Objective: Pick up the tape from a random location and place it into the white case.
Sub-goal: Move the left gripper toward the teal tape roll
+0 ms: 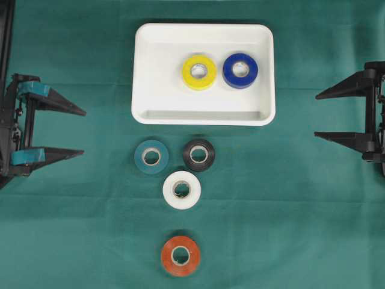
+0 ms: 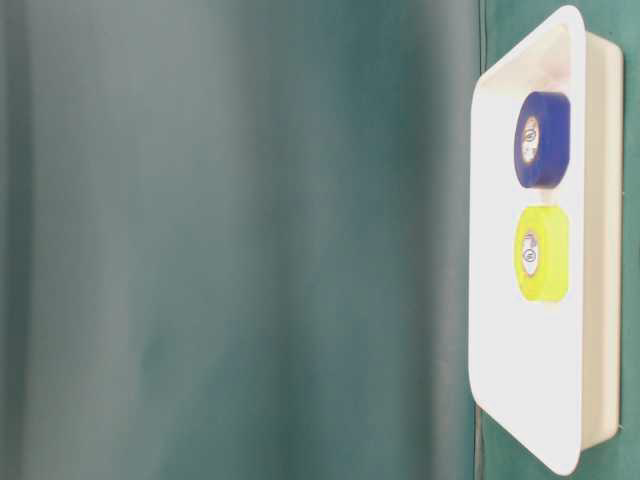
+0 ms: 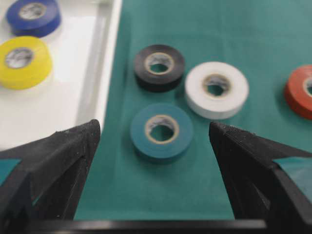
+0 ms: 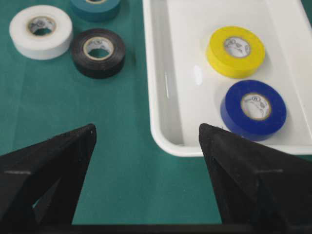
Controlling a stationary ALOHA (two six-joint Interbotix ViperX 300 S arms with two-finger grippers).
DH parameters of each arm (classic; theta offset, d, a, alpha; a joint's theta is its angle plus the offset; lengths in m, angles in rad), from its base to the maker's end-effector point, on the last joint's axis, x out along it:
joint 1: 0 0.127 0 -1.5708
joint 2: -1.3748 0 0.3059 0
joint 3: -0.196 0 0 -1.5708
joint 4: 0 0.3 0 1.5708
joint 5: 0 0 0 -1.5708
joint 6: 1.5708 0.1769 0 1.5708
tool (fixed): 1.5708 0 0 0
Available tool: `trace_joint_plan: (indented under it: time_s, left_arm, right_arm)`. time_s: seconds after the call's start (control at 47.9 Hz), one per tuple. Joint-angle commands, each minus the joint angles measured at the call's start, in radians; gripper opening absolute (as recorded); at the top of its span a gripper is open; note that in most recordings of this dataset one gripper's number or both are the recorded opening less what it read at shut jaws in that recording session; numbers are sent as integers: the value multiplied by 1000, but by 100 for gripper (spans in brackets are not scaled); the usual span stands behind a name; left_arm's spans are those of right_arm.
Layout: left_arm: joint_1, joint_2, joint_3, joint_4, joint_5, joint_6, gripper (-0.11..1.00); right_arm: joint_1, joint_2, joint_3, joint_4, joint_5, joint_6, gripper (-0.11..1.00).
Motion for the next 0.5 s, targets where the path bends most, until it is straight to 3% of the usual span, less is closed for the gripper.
trace_joint_plan:
  time_s: [0.0,0.146,0.48]
  left_arm:
    - [-26,6,-18,0,-8,0,98]
    - [-61,5,-18,0,-8,0,98]
    - [-61,11,-18,0,-23,0,98]
  right_arm:
    - [2,5,-18,2,-8,0,84]
    - [2,5,-18,3,-8,0,84]
    - [2,5,-18,2,-8,0,84]
